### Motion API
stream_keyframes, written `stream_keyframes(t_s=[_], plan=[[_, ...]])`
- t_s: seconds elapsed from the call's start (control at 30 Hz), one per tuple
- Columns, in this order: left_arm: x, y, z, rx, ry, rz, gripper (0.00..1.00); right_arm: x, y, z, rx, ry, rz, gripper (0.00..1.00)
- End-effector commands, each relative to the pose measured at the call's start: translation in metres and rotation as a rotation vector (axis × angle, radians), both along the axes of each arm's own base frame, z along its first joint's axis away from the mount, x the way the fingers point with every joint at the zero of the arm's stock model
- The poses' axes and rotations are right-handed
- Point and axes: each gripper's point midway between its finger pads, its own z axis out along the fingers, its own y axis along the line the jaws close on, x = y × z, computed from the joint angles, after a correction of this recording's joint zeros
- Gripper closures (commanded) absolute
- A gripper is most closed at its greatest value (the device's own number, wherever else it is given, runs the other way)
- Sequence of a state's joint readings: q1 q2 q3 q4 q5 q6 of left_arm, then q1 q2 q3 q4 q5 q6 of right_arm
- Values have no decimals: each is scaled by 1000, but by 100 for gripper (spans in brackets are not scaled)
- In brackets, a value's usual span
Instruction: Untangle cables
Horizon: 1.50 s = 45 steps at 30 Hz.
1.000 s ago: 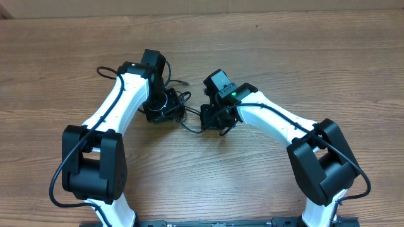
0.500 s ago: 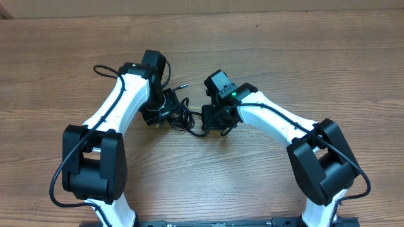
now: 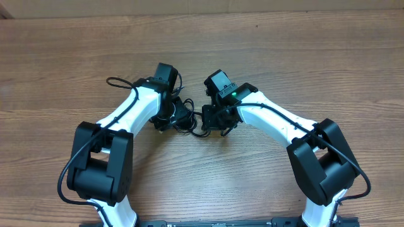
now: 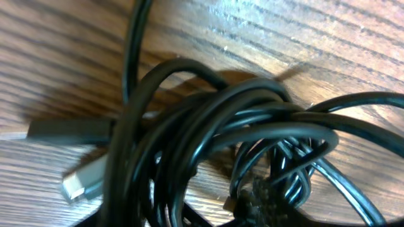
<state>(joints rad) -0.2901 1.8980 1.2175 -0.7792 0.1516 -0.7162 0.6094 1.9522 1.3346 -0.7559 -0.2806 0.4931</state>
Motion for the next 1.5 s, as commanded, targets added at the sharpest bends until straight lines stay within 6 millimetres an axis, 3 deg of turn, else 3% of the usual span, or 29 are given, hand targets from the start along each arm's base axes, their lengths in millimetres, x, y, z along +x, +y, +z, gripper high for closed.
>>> stream_keyframes(t_s=[0.0,0.2,0.3,0.43,0.63,0.77,1.07,1.23,1.33,1.47], plan=[[-9,1,-9,35,23,22,62,2,-1,1,-5,-13,-1,96],[-8,6,-11,68,21,34,76,2,-1,1,-4,-13,-1,96],[-10,7,-13,69,27,33,96,2,-1,1,-4,-13,0,96],[-11,4,-9,28,42,43,96,1,-2,1,-7,-9,0,96],[6,-8,14,-223,53,104,96,-3,-4,0,-19,8,1,96],[17,-4,25,-363,45,152,96,-9,-9,-3,-35,28,17,96],[27,32,21,-317,21,220,96,-30,-18,-6,-75,55,175,96],[25,37,20,-314,30,234,96,-39,-28,-8,-114,60,278,96],[20,37,20,-316,54,238,96,-34,-50,-12,-230,41,266,96],[15,36,21,-335,72,228,96,-30,-64,-14,-298,30,253,96]])
